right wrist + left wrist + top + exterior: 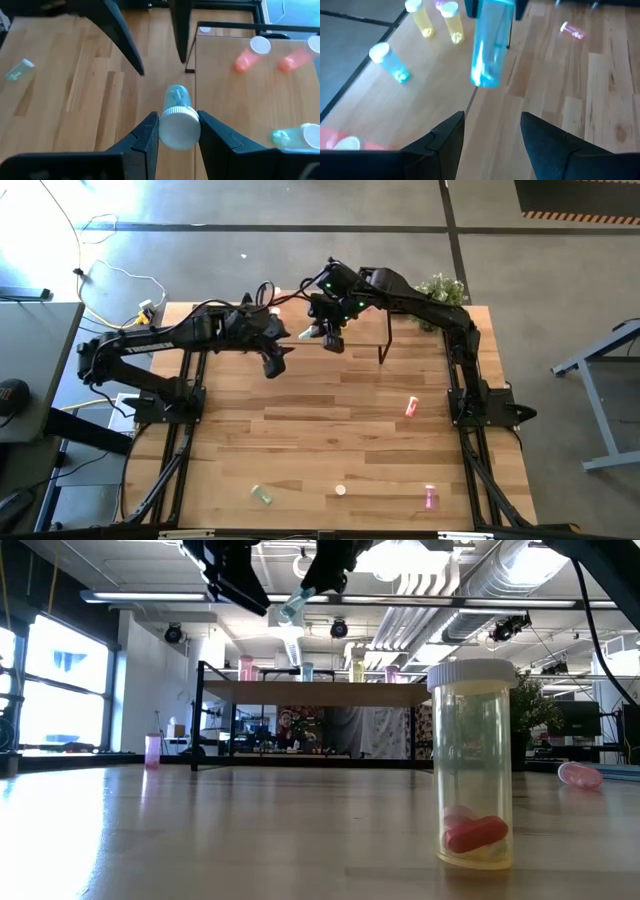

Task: Pick and place medicine bottles onto shelf by color
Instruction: Put the right blue pill bottle on the shelf aligned with the other blue pill bottle

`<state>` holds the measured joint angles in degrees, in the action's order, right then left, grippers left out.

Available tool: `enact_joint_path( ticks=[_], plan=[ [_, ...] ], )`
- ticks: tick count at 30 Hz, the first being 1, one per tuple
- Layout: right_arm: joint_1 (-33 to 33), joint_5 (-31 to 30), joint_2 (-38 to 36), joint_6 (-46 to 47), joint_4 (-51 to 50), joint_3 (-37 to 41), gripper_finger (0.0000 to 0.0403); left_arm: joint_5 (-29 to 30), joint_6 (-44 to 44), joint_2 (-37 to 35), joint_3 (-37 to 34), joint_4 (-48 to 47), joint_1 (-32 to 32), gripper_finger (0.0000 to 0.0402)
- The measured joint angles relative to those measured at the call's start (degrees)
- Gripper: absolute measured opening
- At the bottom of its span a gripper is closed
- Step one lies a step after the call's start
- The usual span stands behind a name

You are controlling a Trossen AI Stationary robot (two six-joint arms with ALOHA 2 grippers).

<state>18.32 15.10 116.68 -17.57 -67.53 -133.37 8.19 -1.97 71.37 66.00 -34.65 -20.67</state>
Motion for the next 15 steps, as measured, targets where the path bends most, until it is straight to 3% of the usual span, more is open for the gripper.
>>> enact_joint_path(
  ticks=[8,15],
  plan=[
    [-0.1,1.98,-0.02,-0.48,0.55,-0.17,0.0099,-0.24,0.24,1.05,0.0,7.26,0.02,0.0184],
    [-0.51,2.91,-0.02,1.02,3.02,-0.17,0.0099,-0.26,0.81,1.05,0.0,8.24,0.0,0.0184]
  ],
)
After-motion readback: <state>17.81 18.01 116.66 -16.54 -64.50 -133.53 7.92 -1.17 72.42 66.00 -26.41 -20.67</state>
